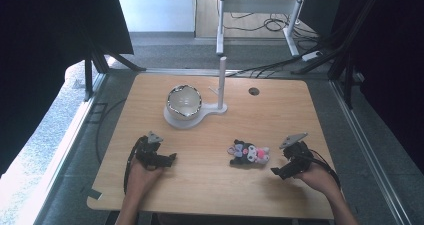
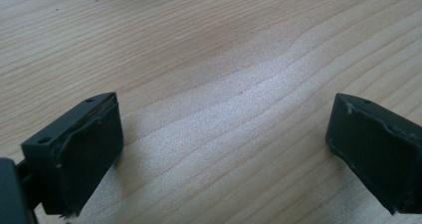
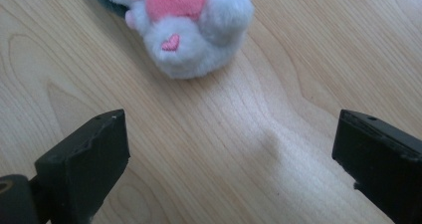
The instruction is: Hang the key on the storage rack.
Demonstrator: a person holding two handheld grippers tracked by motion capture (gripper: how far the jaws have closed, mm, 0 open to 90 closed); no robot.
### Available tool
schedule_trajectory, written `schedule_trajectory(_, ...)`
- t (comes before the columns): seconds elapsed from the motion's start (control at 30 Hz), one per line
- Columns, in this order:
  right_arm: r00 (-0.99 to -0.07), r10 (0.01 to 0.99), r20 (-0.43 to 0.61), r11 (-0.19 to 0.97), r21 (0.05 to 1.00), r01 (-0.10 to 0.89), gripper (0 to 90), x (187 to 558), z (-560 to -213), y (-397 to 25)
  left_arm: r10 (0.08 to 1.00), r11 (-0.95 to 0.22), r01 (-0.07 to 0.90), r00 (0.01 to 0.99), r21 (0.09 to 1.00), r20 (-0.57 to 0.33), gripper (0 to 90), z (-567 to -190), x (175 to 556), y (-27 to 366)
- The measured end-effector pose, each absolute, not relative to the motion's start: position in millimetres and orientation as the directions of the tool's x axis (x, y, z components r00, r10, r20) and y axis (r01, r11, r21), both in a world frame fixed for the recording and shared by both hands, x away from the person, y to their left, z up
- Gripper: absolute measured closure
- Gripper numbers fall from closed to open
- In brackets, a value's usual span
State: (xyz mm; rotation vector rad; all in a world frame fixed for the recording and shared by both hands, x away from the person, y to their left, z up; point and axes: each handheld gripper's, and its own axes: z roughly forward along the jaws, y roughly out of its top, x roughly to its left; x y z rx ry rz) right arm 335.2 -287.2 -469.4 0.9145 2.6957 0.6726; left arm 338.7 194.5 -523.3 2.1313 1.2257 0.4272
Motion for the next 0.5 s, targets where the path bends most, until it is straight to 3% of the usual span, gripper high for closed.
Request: schedule_trajectory(0.5, -0.843, 0.533, -0.074, 0.781, 0.426, 0.456, 5.1, 352.2, -461.6, -262.9, 0.857, -0.365, 0.651, 0.514, 0.665, -0.033, 1.5, -523.2, 338.7, 194.5)
